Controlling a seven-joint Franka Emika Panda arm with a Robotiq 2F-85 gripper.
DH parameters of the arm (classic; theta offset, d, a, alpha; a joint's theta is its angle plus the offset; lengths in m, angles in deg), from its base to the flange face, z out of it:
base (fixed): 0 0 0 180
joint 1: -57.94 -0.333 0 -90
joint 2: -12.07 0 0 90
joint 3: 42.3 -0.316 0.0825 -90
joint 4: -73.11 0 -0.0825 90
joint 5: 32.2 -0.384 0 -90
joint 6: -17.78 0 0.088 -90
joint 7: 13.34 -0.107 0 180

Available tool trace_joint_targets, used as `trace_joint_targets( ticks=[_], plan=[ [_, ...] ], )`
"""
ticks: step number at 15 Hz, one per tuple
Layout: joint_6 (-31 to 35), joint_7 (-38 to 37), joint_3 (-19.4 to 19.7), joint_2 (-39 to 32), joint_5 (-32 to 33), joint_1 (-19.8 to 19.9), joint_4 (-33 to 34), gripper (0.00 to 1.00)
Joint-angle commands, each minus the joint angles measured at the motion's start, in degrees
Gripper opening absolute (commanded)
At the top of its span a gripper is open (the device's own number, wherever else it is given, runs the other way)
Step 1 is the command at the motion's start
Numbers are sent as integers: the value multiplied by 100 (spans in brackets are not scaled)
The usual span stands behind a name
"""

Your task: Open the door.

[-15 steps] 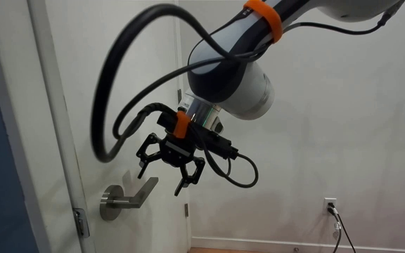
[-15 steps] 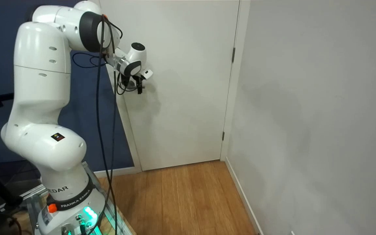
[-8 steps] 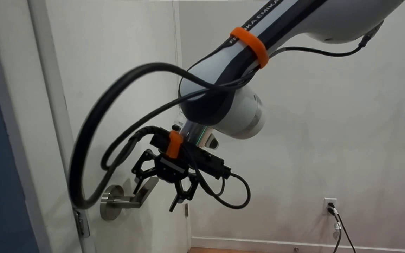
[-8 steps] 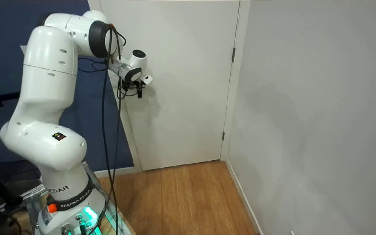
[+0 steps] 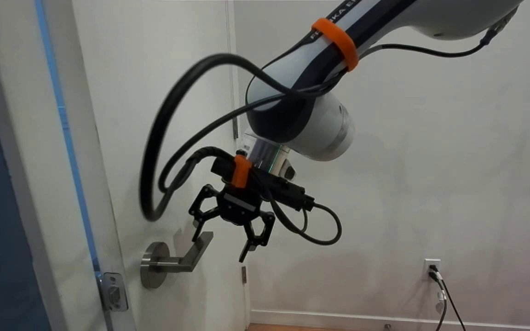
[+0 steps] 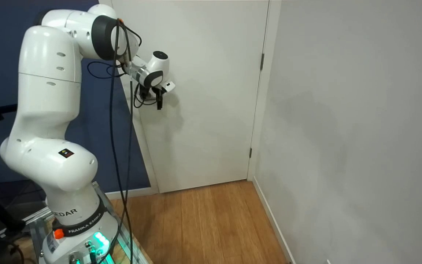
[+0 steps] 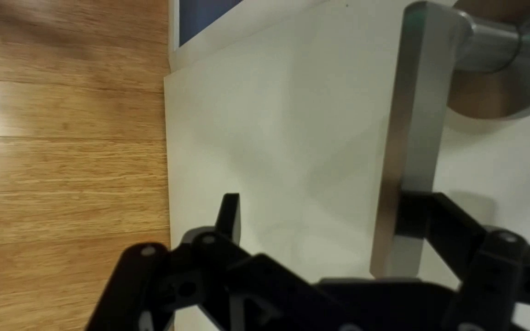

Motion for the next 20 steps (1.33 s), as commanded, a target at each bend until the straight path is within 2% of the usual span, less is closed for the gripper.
trace_joint_targets(
  ticks=[1,6,11,12,14,18,20],
  plan=[
    [-928,-213,116,548,63,141,-450,100],
    [-2011,-400,364,778,305,298,-616,100],
    [-2906,-595,812,1218,1047,500,-966,100],
    [-2926,-635,904,1357,1214,560,-1049,100],
    [-2558,-721,1098,1683,1494,713,-1234,100],
    [-2530,-1093,1489,2388,2695,1091,-1483,100],
    [-2586,-1540,1555,2842,3322,1276,-1753,100]
  ],
)
